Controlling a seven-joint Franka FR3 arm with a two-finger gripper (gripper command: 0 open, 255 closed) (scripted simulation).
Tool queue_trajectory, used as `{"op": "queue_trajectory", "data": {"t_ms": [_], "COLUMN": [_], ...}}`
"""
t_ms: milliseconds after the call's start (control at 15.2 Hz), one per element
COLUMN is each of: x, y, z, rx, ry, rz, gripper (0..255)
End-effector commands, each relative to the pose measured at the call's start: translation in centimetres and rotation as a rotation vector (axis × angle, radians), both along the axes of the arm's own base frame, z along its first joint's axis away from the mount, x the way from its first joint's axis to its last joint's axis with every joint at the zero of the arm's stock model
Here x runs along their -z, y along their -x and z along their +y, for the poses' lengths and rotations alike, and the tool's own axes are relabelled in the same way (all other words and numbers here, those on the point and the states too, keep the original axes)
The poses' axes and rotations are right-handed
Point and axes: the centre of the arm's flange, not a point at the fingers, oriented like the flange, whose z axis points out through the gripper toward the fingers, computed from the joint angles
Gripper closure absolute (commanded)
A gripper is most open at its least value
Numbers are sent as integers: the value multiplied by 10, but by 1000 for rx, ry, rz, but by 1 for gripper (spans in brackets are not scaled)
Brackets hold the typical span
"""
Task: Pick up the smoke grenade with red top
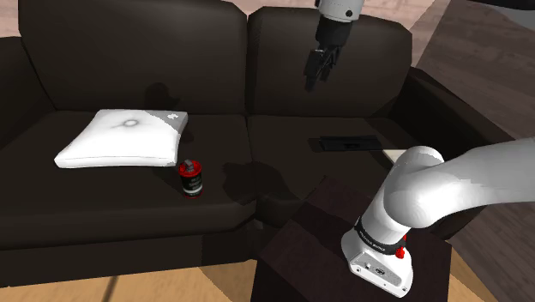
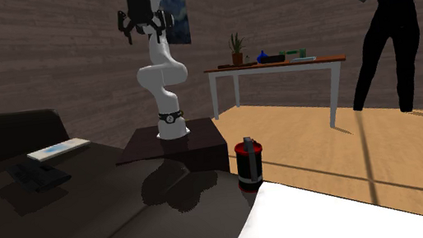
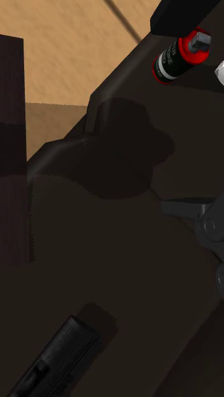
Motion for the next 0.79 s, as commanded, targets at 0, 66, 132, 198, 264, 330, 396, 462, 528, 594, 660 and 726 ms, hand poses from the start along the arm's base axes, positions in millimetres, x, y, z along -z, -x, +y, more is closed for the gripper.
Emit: {"op": "queue_trajectory", "data": {"t_ms": [0,66,132,198,264,330,396,462,528,594,660,726], "x": [0,10,19,29,38,47,57,66,75,85,94,103], "y": [0,-7,-14,-21,-28,-35,-41,-48,-55,-62,-69,-75], "z": [0,5,10,14,19,24,30,35,40,46,51,57], "rx": [0,-12,-23,-35,-46,-58,-69,-81,-92,-104,-116,-127], "ry": [0,-1,-3,-4,-6,-7,-9,-10,-12,-13,-14,-16], "rz": [0,-4,-8,-12,-16,-19,-23,-27,-31,-35,-39,-43], "gripper": [0,0,0,0,0,0,0,0,0,0,0,0]}}
